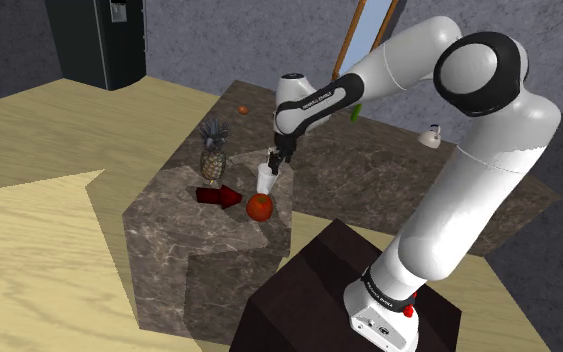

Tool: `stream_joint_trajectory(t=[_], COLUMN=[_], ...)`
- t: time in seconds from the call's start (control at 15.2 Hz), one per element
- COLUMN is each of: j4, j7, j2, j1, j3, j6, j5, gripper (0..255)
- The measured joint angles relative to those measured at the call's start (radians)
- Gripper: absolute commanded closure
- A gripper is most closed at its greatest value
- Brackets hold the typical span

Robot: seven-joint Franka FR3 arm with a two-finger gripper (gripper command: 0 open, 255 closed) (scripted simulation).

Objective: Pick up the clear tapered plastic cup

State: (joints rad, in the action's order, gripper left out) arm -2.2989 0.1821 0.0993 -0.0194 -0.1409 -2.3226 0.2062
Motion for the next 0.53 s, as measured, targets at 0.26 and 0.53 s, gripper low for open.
stream_joint_trajectory(t=[0.26, 0.53], j4=[0.092, 0.22], j7=[0.002, 0.009], j2=[0.143, 0.304], j1=[-0.006, -0.017], j3=[-0.002, 0.0], j6=[-0.068, -0.12], j5=[0.0, -0.006], gripper=[0, 0])
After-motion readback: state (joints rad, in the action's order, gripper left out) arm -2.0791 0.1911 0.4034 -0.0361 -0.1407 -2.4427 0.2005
